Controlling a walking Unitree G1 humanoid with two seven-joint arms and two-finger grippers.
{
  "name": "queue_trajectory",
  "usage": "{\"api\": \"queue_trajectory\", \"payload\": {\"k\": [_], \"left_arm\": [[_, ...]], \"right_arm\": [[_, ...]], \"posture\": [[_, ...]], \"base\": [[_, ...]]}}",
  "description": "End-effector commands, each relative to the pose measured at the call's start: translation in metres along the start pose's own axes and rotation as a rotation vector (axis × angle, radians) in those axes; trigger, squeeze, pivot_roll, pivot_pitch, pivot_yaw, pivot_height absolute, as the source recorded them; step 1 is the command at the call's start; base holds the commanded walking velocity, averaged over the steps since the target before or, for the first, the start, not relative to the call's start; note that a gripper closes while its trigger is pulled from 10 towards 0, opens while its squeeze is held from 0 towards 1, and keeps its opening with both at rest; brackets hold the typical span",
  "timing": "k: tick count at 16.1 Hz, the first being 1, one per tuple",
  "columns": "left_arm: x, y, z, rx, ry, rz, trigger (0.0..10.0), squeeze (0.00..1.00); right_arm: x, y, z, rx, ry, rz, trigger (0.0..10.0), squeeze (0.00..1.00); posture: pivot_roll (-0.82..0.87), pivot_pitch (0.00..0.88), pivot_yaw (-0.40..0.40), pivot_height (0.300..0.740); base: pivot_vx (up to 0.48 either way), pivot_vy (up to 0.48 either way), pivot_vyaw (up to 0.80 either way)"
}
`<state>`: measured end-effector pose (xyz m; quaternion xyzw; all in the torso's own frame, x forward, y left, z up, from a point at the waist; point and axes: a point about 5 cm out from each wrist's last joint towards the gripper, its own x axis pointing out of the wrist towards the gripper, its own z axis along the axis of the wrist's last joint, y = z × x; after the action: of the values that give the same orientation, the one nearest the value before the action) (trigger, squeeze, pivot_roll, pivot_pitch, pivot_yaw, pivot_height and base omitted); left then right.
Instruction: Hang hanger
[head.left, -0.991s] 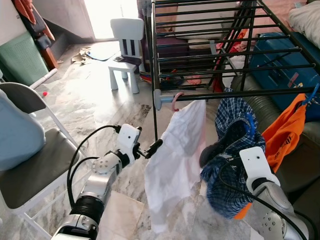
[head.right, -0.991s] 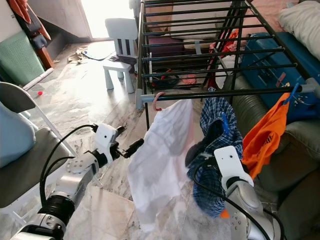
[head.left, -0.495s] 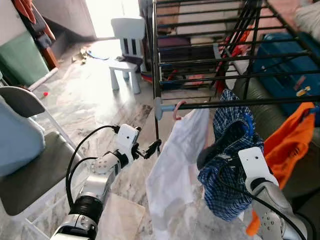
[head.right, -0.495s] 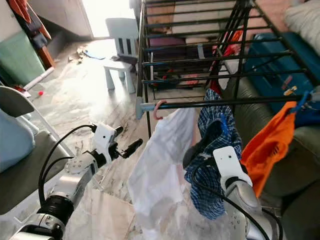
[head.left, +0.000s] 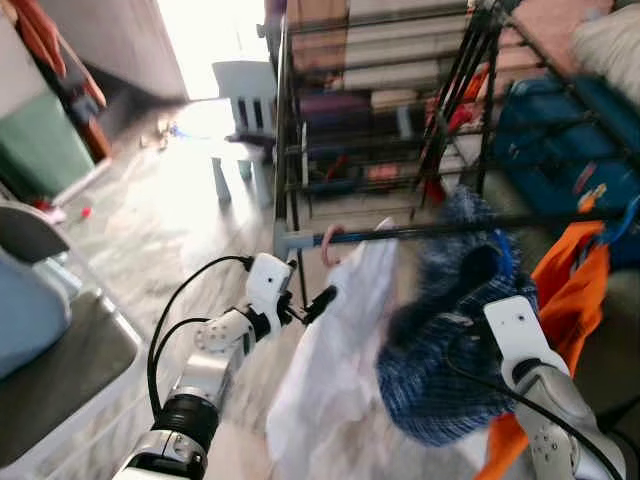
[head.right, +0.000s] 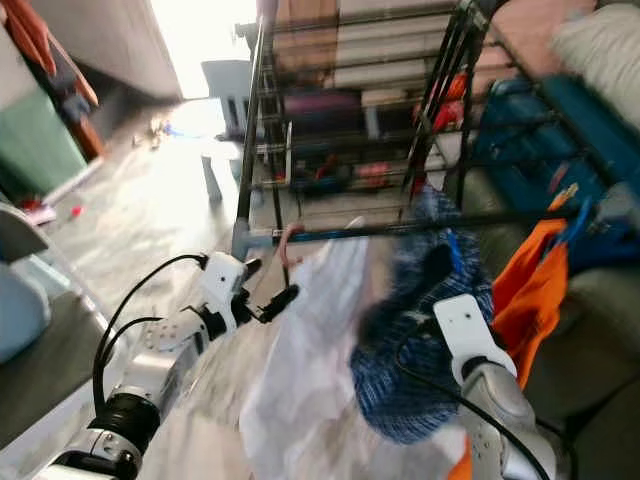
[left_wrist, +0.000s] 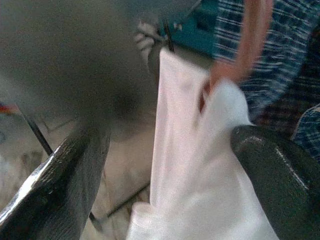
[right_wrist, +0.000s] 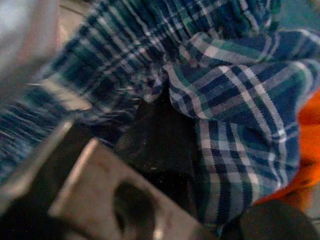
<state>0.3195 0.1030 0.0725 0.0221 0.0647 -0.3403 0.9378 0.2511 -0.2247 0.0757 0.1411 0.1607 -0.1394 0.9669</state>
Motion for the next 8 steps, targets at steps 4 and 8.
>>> {"api": "queue_trajectory", "payload": {"k": [4,8], "left_arm": [[-0.008,0.011,-0.004,0.011,0.022,0.045,10.0,0.00],[-0.008,0.011,-0.005,0.017,0.036,0.044,10.0,0.00]], "right_arm": [[0.001,0.015,0.002,-0.013,-0.011,0.047,10.0,0.00],[0.007,0.027,0.000,-0.004,0.038,0.088,10.0,0.00]], "posture": [[0.03,0.000,0.074,0.740],[0.03,0.000,0.075,0.740]], "base": [[0.000,0.000,0.00],[0.000,0.000,0.00]]}}
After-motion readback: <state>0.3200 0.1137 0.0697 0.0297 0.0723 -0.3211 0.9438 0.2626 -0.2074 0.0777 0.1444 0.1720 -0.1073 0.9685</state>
